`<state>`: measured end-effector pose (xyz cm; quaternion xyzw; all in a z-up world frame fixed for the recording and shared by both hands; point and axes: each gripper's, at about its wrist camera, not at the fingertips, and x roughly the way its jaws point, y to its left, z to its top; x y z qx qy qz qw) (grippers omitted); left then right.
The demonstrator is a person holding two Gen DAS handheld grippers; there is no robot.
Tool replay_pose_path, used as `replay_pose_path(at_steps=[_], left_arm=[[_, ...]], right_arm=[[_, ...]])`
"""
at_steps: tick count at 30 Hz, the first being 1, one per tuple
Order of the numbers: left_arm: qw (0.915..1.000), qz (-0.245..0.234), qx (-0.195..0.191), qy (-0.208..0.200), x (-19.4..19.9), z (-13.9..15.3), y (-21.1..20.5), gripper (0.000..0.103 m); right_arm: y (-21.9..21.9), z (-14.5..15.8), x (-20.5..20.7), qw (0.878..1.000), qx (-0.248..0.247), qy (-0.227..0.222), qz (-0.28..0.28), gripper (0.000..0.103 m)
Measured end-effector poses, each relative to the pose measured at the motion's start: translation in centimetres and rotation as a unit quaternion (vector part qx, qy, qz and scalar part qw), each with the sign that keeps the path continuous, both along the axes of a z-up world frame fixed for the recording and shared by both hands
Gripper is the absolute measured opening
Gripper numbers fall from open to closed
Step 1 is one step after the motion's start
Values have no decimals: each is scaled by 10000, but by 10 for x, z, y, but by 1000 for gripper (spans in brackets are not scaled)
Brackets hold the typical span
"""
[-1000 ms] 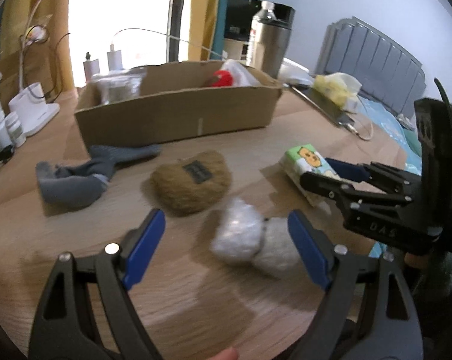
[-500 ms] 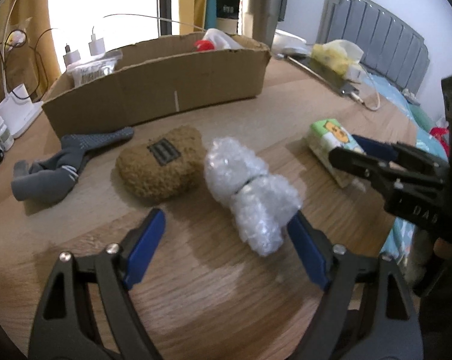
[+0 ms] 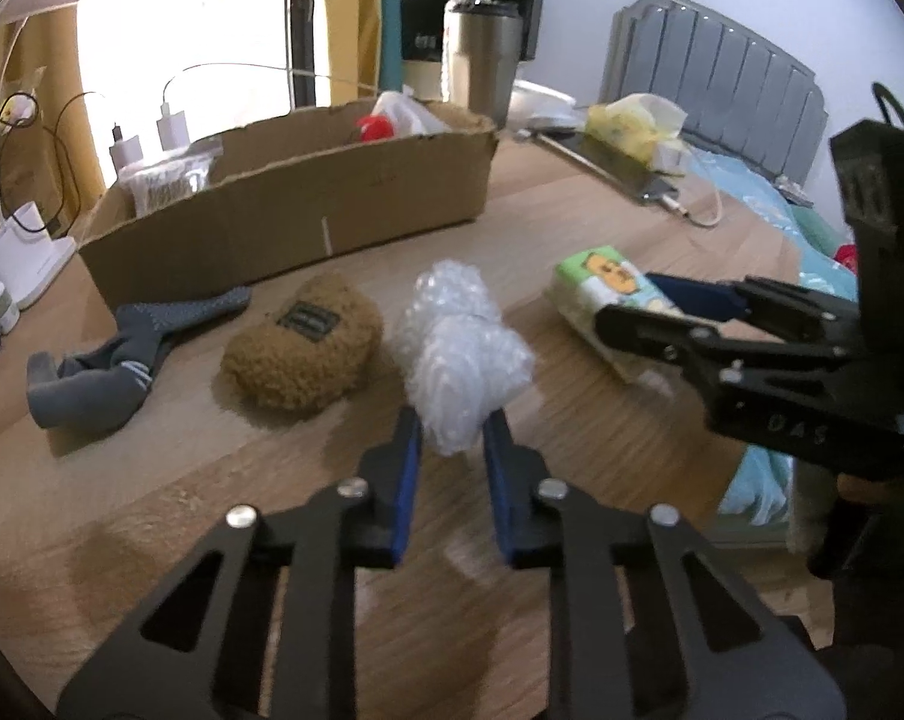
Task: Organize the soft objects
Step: 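Grasp the white bubble-wrap bundle with the left gripper while the right holds the tissue pack, then lift the tissue pack and bubble wrap with both grippers and carry them over the box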
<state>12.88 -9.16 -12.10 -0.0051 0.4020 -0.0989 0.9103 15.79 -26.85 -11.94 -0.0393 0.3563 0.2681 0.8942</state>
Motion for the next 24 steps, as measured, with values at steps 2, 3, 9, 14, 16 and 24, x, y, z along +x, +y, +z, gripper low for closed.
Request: replay_pose_path(at_steps=[2, 3, 9, 14, 16, 24], left_arm=[[10000, -41, -21, -38, -1, 2, -1, 18], [9999, -66, -51, -75, -3, 4, 0, 18], [9994, -100, -140, -304, -8, 17, 0, 18], [9990, -55, -175, -419, -9, 26, 5, 18], [9988, -25, -193, -450, -10, 28, 8, 18], [9978, 73, -293, -590, -3, 44, 22, 18]], right_arm=[[1, 1, -1, 10000, -10, -16, 15, 50], [2, 2, -2, 10000, -19, -33, 24, 50], [3, 8, -2, 9999, -63, -88, 15, 50], [7, 13, -1, 9999, -88, -137, 48, 50], [9, 16, 0, 9998, -100, -152, 63, 50], [15, 32, 9, 9995, -147, -247, 96, 50]])
